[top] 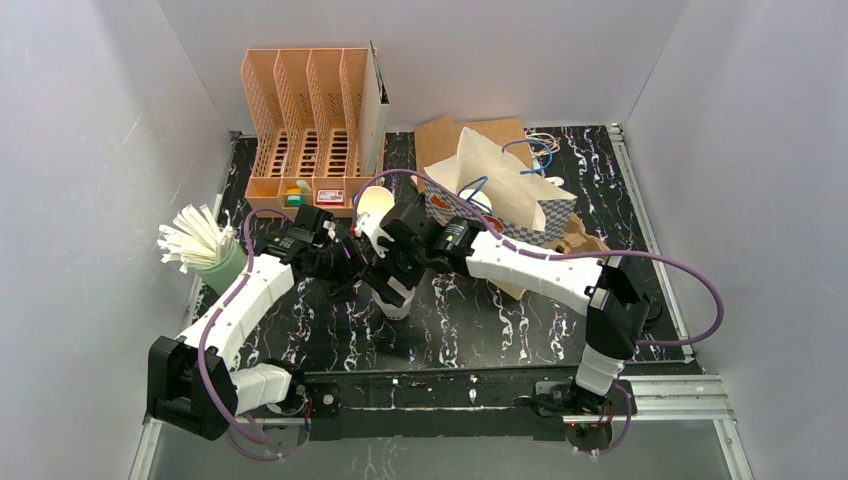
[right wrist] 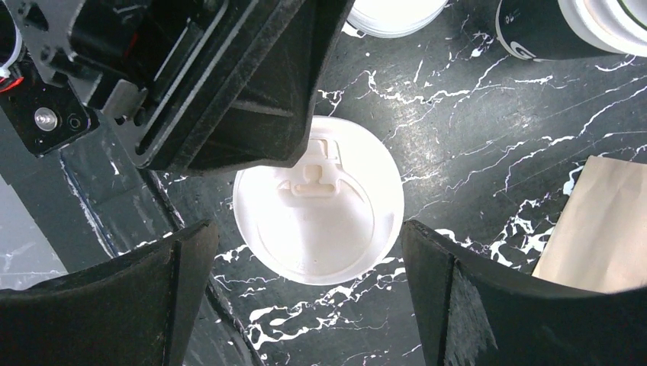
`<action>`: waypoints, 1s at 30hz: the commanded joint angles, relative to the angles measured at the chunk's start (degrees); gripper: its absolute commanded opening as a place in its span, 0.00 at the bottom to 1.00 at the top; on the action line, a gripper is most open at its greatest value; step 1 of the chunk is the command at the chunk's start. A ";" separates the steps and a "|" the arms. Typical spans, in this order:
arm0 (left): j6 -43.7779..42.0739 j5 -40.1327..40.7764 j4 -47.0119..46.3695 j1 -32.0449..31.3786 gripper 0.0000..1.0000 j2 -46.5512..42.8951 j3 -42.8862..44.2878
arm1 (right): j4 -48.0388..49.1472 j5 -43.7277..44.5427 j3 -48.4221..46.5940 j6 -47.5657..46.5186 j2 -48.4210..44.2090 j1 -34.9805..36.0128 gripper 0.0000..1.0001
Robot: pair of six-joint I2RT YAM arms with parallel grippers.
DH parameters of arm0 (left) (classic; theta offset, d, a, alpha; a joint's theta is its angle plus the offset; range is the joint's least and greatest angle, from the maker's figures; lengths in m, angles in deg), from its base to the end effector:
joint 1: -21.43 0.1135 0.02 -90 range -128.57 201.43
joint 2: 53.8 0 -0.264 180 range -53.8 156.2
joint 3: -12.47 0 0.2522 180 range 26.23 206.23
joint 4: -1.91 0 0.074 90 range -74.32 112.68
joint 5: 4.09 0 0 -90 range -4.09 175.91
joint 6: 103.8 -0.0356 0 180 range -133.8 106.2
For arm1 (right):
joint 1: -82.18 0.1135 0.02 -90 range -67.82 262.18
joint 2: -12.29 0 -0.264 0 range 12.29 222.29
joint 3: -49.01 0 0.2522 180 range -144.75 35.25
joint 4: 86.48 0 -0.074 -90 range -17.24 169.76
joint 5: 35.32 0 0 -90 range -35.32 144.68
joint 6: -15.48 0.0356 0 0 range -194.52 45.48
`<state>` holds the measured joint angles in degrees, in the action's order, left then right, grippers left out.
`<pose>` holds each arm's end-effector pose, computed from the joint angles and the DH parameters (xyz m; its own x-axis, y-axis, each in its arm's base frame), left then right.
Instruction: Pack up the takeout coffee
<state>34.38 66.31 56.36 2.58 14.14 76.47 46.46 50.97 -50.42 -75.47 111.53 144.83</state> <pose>0.2127 -0.0852 0.2493 -0.8882 -0.4386 -0.1366 -0.2867 0.7616 -0.5811 0.1769 0.3470 0.2950 -0.3202 -0.6551 -0.6843 -0.9121 0.4084 0.0359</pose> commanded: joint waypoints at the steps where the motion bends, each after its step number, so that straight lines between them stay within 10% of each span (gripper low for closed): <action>1: -0.59 -0.86 1.50 0.30 0.55 -0.09 0.28 | 0.19 -1.22 -2.64 -2.09 0.68 0.01 0.98; 30: -1.49 -0.82 1.61 0.30 0.54 1.13 0.90 | -2.60 4.56 -4.29 -6.23 4.02 2.39 0.98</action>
<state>34.10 65.70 56.08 2.58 14.80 76.54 44.65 53.53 -51.69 -80.79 114.53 146.82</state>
